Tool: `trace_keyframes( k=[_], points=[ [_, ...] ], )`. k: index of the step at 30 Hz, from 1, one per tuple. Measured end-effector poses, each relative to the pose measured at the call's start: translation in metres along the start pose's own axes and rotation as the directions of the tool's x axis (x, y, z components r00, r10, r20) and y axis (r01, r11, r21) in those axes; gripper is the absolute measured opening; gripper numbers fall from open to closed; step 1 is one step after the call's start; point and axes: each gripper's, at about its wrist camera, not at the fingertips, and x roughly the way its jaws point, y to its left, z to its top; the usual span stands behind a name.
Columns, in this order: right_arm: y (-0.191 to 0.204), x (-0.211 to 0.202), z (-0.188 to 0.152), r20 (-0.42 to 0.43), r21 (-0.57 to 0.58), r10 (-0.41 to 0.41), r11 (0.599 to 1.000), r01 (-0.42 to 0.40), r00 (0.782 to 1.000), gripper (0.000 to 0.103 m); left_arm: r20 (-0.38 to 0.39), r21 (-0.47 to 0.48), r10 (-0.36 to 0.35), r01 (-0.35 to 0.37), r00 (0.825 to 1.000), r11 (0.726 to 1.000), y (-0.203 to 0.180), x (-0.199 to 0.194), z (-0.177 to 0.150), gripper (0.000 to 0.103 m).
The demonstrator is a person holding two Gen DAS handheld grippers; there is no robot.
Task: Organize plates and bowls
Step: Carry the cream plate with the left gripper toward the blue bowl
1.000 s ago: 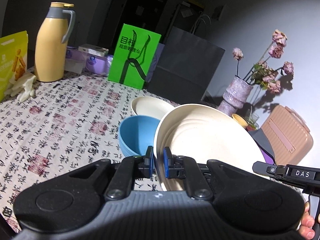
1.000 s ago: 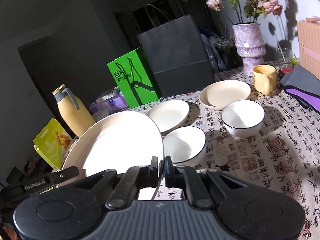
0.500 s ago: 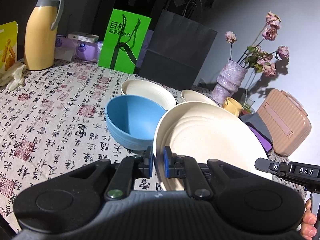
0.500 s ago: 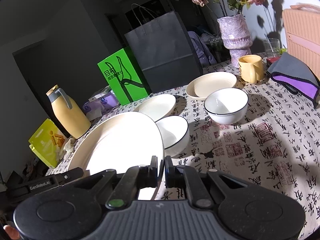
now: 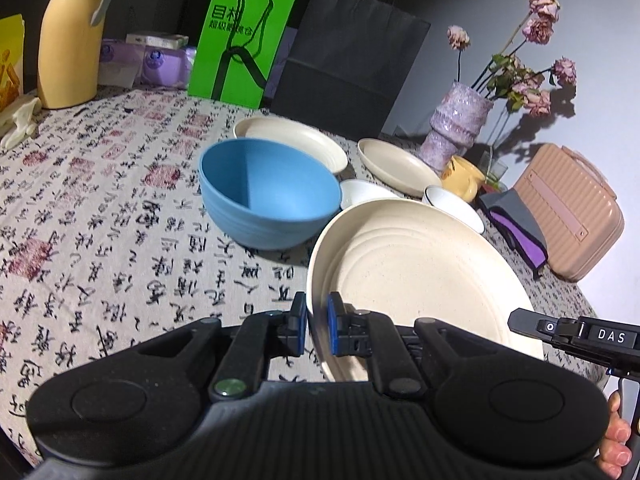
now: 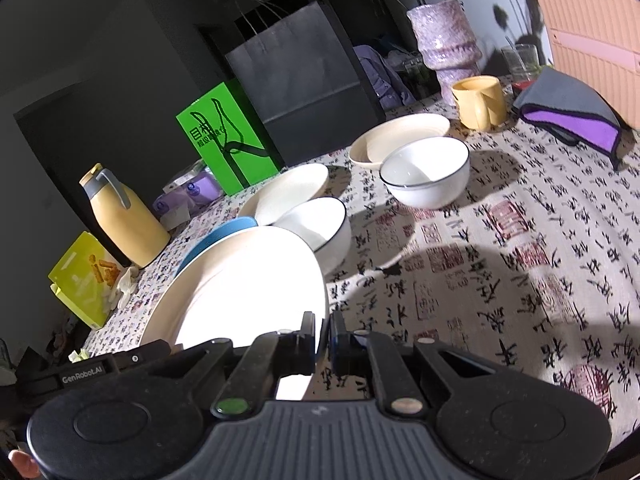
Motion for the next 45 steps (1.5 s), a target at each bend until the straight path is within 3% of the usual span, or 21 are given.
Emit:
trace_keyframes(
  k=[20,37,43,45],
  points=[
    [-0.041,0.036,-0.029,-0.086,0.082,-0.010,0.996,0.017,0.996,0.007,-0.111,0.008,0.031,-0.031,0.993,0.999,0.006,0.042,-0.028,0.011],
    [-0.050,0.051,-0.034,-0.094,0.088,-0.011,0.996,0.020,0.995,0.007,-0.132,0.011,0.043,-0.042,0.990,0.999,0.009,0.058,-0.033,0.011],
    [-0.053,0.046,-0.034,-0.077,0.106,0.014,0.994,-0.005,0.997,0.011,-0.131,0.010,0.025,-0.024,0.991,1.000,0.009,0.056,-0.035,0.020],
    [-0.053,0.042,-0.034,-0.061,0.099,0.020,0.995,-0.014,0.998,0.015,-0.117,0.012,0.021,-0.019,0.993,1.000,0.009,0.053,-0.034,0.040]
  ],
)
